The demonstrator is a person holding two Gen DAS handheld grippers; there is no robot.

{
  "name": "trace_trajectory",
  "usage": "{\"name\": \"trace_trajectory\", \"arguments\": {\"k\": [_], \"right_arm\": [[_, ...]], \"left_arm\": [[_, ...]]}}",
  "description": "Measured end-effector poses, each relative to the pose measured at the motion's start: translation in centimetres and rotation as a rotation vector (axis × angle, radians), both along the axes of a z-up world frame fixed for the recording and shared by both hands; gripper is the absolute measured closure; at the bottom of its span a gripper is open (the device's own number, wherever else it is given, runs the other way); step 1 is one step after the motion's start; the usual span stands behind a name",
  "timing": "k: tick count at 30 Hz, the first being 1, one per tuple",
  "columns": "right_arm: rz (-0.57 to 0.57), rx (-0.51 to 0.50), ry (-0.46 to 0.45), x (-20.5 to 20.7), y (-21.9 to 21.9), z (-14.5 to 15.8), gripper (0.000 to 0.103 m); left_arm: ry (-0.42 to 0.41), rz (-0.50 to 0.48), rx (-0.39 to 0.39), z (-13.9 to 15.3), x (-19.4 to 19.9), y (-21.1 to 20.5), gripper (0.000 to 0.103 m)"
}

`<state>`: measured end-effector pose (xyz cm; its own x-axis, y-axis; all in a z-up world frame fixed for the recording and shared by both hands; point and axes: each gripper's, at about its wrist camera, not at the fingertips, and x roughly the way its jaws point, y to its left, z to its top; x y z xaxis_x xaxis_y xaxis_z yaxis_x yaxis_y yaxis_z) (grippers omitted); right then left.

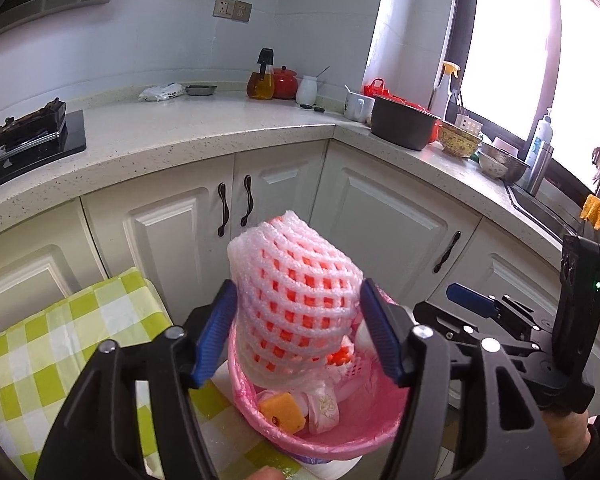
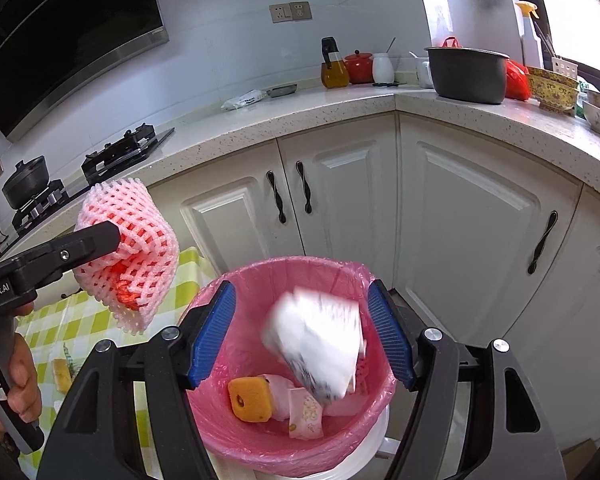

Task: Collect trash
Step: 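Carry the foam net and paper cup over the bin and release both, then move both tools back to the table toward the sponge and cloth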

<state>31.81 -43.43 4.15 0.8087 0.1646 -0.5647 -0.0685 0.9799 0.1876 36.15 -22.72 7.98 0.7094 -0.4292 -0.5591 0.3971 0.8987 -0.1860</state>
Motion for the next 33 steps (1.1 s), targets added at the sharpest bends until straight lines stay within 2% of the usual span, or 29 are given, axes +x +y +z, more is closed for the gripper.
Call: {"name": "trace_trajectory", "arguments": {"k": [7,14,26,33], "right_arm": [[-0.019,0.012,0.004,-0.8,-0.6,-0.4,0.033],[-0.028,0.011,-0.004,-2.3,-0.8,-0.2,0.030],[-0.021,0.006,-0.027,-6.1,1.5,-0.5,0.027],[0.011,0.003,-0.012,-7.9,4.2,-1.2,0.026]], "left_arm": [[-0.005,0.005,0.007,0.3,-0.2,0.2,0.036],[-0.010,0.041,-0.006,0.4,-1.8,2.8,0.036],[-0.057,0.197,0.016,2.5,-7.3,13.1,0.034],[-0.054,0.273,0.038,2.2,-10.4,18.7,0.034]]}}
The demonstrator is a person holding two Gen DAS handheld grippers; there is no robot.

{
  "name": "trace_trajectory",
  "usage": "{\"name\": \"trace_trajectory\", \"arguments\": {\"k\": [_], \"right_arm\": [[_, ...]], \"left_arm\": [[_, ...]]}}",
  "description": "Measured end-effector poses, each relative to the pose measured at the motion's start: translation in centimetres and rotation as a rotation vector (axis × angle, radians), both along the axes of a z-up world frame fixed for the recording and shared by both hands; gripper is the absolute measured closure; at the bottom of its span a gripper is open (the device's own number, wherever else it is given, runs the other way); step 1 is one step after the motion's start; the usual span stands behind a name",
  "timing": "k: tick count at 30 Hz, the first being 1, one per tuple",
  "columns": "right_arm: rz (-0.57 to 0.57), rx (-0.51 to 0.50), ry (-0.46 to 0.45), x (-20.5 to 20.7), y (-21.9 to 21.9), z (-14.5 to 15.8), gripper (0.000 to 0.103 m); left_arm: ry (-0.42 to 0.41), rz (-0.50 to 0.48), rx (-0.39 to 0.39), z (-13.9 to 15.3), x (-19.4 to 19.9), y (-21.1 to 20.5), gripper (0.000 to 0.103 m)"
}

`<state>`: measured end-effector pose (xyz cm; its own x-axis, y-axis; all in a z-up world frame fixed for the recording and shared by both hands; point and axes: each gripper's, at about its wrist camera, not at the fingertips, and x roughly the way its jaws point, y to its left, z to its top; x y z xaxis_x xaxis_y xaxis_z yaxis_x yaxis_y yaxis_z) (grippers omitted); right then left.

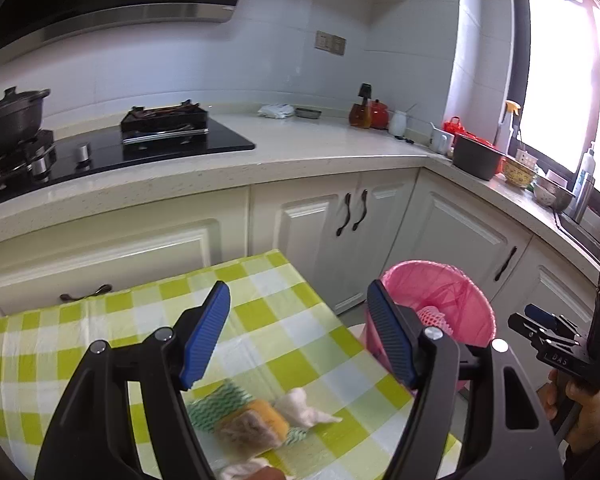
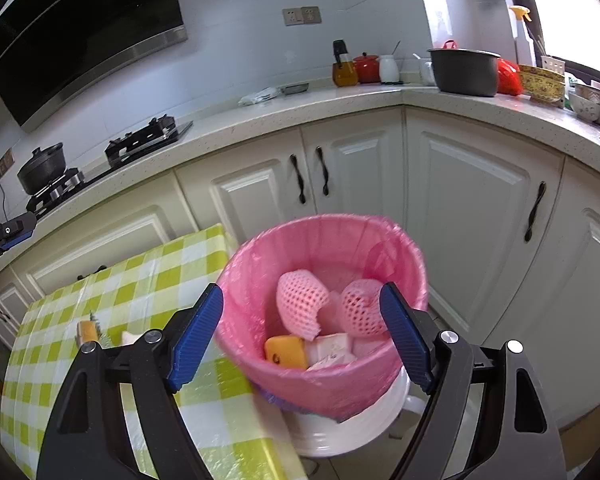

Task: Collect trash
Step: 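Move both tools back to the table toward the sponge and cloth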

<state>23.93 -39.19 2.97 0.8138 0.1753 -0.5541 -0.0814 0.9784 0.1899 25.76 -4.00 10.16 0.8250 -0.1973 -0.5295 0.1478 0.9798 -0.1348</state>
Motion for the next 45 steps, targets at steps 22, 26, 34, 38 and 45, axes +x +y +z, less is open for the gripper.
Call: {"name": "trace_trajectory", "arguments": {"k": [22,26,34,38,45], "right_arm": [[0.181,-0.043,0.051,-1.2,11.4,-4.6,0.018],[0.204,-0.045,0.072,-0.9,12.7,-5.7,0.018],[0.218,-0.047,0.107,-0.4,13.6,-7.1,0.018],[0.227,-0.043,0.113,-0.1,13.8,-7.3,0.018],[0.261,-0.039,0.121,0.4,15.2,-7.7,0.018]], "left_arm": [[0.197,0.008,-0.093,-10.3,-2.1,4.4,0.027],[0.240,0.004,-0.091,-12.1,-1.6,4.0,0.025],[0.300,0.004,-0.099,-14.6,-0.5,3.8,0.021],[0.331,0.006,-0.109,-15.6,0.1,4.1,0.021],[0.348,-0.013,-0.122,-16.1,0.5,4.5,0.034]]}}
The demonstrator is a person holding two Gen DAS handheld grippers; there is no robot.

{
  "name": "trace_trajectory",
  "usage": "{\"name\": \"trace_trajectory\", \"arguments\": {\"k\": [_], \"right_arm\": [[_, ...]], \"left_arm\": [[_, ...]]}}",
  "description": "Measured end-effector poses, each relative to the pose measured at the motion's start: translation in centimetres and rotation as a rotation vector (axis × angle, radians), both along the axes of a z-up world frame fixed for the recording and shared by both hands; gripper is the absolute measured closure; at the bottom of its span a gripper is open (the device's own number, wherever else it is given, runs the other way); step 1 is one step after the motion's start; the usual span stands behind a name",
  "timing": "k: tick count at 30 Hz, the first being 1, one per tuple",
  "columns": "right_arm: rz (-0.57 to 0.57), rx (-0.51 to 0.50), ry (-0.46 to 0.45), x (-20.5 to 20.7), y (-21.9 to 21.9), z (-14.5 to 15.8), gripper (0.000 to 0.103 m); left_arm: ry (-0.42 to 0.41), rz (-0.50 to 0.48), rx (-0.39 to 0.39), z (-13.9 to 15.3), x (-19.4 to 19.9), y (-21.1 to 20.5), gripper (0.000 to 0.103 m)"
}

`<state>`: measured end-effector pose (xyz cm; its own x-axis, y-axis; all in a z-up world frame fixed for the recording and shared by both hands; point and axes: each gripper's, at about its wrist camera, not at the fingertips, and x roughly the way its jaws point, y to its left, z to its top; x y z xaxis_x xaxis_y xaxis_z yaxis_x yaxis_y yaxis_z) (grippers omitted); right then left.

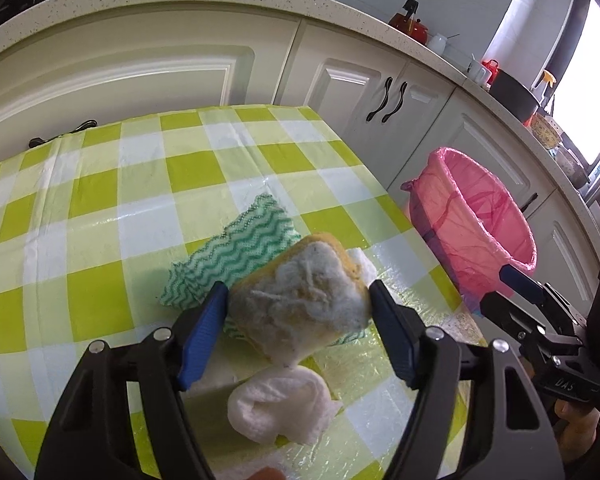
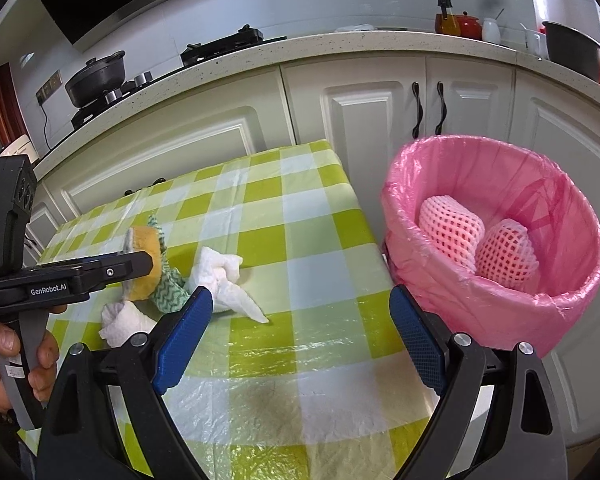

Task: Collect trash
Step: 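Move both tools back to the table toward the sponge and cloth, then grasp the grey-topped sponge with the left tool while the right tool grasps the green zigzag cloth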

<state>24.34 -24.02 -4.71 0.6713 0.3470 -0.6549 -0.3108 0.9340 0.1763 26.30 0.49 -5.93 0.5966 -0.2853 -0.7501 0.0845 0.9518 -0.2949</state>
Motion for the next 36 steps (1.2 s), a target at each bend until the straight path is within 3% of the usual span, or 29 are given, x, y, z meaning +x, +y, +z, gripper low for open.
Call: {"name": "trace_trajectory", "arguments": {"k": [16,36], "right_arm": [[0.104,0.004,0.039,1.2,5.1,-1.0,0.018],[0.202,-0.019,0.077,1.4,8.9,-1.7,0.020]], "left_arm": [[-0.029,0.021,-0.105,1.1,-0.1,2.5,0.038],[-0.068,0.077,-0.115,2.2,0.0,5.2,0.038]]}}
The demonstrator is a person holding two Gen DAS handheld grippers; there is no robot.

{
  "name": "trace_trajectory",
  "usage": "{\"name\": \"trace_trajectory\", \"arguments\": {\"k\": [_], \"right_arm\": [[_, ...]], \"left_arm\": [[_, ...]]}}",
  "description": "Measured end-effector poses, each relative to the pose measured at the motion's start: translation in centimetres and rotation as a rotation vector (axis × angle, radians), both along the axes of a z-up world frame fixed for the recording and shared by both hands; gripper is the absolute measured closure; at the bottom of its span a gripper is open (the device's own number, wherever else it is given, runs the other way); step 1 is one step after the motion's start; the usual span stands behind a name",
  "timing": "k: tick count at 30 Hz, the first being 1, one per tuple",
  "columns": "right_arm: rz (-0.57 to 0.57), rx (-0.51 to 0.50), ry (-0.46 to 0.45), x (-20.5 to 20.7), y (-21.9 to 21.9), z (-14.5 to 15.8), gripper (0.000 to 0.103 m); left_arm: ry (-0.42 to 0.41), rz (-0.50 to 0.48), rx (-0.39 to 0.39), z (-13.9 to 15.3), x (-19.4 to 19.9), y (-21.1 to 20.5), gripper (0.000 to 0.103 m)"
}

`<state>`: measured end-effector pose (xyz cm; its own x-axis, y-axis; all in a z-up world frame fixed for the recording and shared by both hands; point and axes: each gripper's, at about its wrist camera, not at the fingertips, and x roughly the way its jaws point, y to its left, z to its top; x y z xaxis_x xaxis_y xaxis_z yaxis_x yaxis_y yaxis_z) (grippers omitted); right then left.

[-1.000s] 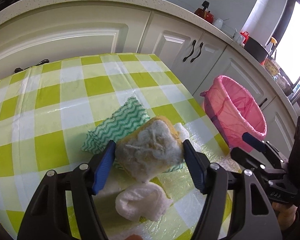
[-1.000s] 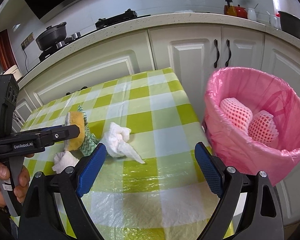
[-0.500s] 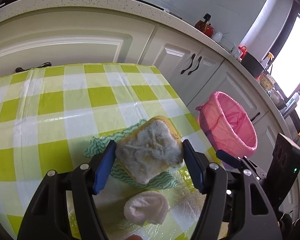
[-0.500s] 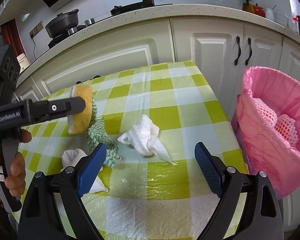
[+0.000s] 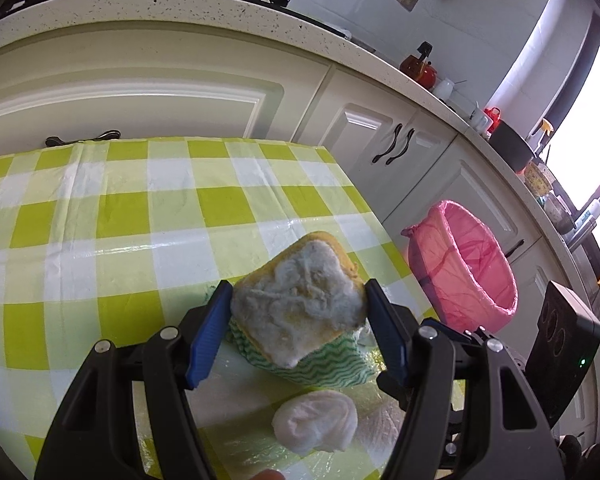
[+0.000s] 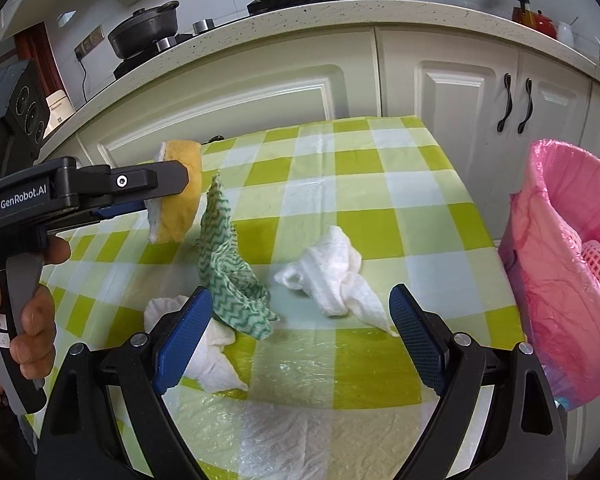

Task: Collect trash
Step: 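Grasp the grey-topped sponge with the left tool while the right tool grasps the green zigzag cloth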

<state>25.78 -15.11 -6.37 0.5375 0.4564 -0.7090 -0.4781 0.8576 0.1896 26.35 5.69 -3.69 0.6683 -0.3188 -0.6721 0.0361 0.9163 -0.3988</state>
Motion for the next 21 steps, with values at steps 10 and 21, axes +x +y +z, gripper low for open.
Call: {"name": "trace_trajectory", "arguments": {"k": [10,21], "right_arm": [[0.043,0.036,0.017,0.3,1.8,0.9,0.037],[0.087,0.003,0.048,1.9,4.9,0.3,0.042]], "left_arm": [[-0.012,0.045,-0.003,0.2,-0.5,1.9,0.038],[-0.018,0.097,0.001,0.4,-0.9,4.4,0.038]]}}
